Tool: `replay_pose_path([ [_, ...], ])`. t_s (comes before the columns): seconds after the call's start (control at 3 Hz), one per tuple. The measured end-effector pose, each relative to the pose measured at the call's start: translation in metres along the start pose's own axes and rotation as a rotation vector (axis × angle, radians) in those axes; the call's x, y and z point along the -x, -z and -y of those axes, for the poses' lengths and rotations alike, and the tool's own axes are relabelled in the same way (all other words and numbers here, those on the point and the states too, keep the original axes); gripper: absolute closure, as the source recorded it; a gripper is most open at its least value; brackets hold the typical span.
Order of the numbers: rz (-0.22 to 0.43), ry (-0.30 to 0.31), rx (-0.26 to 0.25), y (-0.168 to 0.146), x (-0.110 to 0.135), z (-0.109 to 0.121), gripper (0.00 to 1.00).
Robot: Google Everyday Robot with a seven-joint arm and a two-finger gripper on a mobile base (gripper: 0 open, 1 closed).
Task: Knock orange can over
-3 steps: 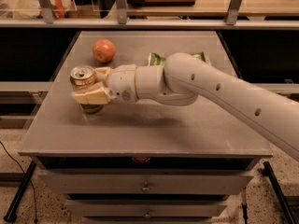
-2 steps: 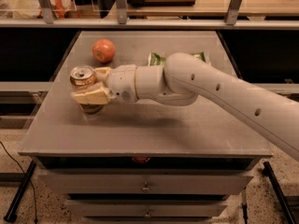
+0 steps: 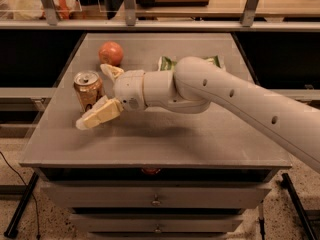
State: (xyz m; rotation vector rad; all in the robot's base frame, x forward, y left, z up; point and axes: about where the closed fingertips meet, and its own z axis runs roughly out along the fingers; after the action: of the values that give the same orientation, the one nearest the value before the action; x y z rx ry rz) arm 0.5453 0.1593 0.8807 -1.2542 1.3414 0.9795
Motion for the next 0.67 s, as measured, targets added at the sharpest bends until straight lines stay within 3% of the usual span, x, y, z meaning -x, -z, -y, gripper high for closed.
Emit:
replay_pose_path([
  [0.33, -0.002, 0.000, 0.001, -0.0009, -0.0001, -0.0006, 0.00],
  [0.67, -0.010, 0.002, 0.002, -0.0040, -0.0009, -0.0028, 0.19],
])
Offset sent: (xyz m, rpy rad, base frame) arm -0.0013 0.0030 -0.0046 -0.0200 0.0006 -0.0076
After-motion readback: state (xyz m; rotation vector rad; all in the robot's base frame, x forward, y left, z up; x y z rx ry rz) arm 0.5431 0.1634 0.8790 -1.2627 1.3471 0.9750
